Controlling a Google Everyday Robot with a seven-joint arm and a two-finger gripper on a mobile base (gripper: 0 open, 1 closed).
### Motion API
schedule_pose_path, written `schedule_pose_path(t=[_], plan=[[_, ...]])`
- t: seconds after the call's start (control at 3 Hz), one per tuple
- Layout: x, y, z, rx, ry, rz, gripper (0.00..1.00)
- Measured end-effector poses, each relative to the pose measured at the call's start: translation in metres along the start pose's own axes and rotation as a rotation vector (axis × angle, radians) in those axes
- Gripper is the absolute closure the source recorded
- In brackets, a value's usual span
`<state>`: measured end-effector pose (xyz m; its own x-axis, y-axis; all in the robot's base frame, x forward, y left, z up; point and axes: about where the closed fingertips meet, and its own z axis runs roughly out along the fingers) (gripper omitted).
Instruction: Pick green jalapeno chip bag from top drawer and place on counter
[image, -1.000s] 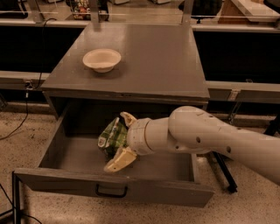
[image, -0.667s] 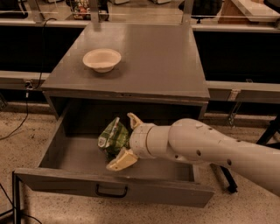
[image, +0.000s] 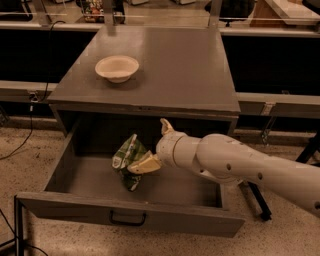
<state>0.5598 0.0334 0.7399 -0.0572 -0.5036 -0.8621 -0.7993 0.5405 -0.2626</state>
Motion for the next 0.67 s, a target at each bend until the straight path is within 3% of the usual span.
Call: schedule_pose_path(t=[0.33, 0.67], plan=[[0.001, -0.004, 0.009, -0.008, 0.041, 0.086, 0.0], [0.01, -0.011, 0.022, -0.012, 0.075, 0.107, 0.0]])
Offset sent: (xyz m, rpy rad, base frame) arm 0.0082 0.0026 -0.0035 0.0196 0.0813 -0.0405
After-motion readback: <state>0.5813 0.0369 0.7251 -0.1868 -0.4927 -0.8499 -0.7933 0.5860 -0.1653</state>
